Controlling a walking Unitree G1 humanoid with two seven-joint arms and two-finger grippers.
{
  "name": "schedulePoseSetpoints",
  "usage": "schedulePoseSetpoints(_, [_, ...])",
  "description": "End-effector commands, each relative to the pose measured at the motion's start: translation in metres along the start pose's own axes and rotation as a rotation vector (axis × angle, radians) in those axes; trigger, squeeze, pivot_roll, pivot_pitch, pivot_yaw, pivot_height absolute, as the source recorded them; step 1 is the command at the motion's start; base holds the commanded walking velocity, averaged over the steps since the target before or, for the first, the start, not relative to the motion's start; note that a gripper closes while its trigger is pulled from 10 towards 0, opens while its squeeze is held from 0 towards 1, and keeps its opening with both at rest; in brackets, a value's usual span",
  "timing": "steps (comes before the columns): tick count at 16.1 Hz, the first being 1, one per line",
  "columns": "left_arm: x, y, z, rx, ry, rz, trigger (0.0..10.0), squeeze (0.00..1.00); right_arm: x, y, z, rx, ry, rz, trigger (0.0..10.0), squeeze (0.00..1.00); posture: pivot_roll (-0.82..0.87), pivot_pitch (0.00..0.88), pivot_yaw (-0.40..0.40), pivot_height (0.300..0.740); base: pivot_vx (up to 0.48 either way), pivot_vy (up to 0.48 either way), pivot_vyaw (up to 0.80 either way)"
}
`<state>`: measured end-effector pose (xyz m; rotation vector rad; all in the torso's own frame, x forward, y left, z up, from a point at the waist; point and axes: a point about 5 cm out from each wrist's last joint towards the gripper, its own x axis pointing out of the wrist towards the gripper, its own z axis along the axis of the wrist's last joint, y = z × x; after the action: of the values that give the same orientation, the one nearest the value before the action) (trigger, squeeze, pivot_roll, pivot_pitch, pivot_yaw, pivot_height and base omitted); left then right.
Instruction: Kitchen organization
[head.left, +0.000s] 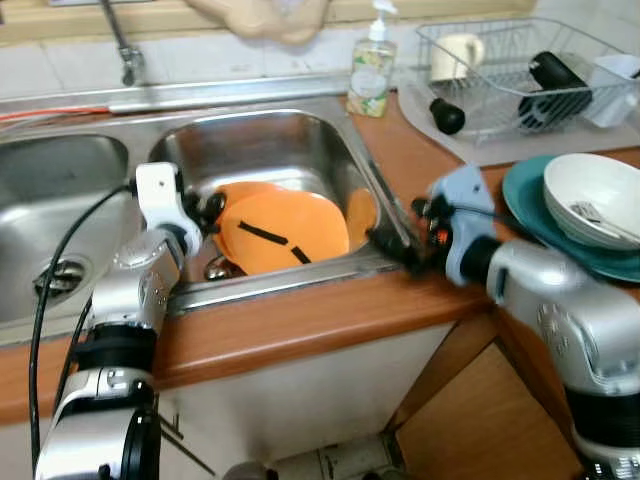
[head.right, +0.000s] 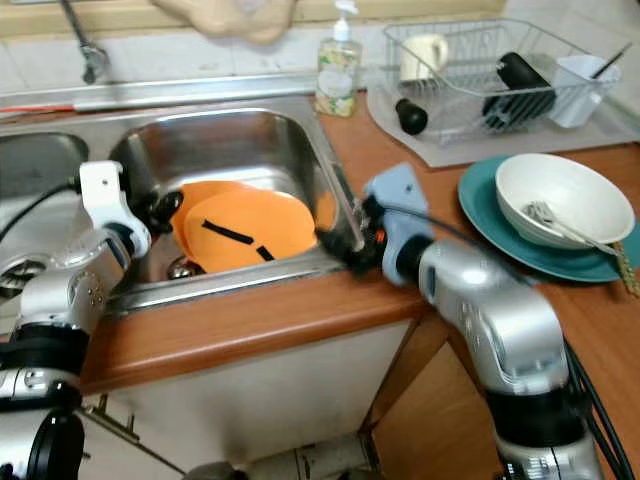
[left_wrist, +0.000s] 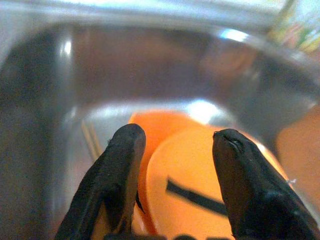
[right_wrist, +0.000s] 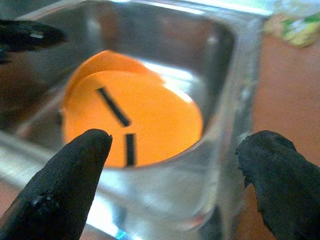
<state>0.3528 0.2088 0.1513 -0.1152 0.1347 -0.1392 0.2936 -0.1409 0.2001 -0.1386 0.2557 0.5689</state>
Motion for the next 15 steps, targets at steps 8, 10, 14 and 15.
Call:
schedulePoseSetpoints(8, [-0.048, -0.043, 0.006, 0.355, -0.067, -0.347, 10.0, 0.00, 0.019, -0.056, 0.006, -0.021, 0.112, -0.484, 10.0, 1.00, -0.04, 0.000, -0.003, 0.740, 0.000, 0.000, 0.00])
schedulePoseSetpoints(10, [-0.058, -0.058, 0.004, 0.379, -0.058, -0.473, 10.0, 0.00, 0.020, -0.072, 0.006, -0.019, 0.128, -0.594, 10.0, 1.00, -0.04, 0.000, -0.010, 0.740, 0.000, 0.000, 0.00])
schedulePoseSetpoints(14, [-0.073, -0.073, 0.002, 0.361, -0.032, -0.619, 10.0, 0.00, 0.023, -0.089, 0.000, 0.015, 0.202, -0.682, 10.0, 0.51, -0.04, 0.000, -0.011, 0.740, 0.000, 0.000, 0.00])
schedulePoseSetpoints(15, [-0.075, -0.075, 0.001, 0.364, -0.024, -0.642, 10.0, 0.00, 0.024, -0.092, -0.002, 0.046, 0.220, -0.681, 10.0, 0.00, -0.04, 0.000, -0.011, 0.740, 0.000, 0.000, 0.00])
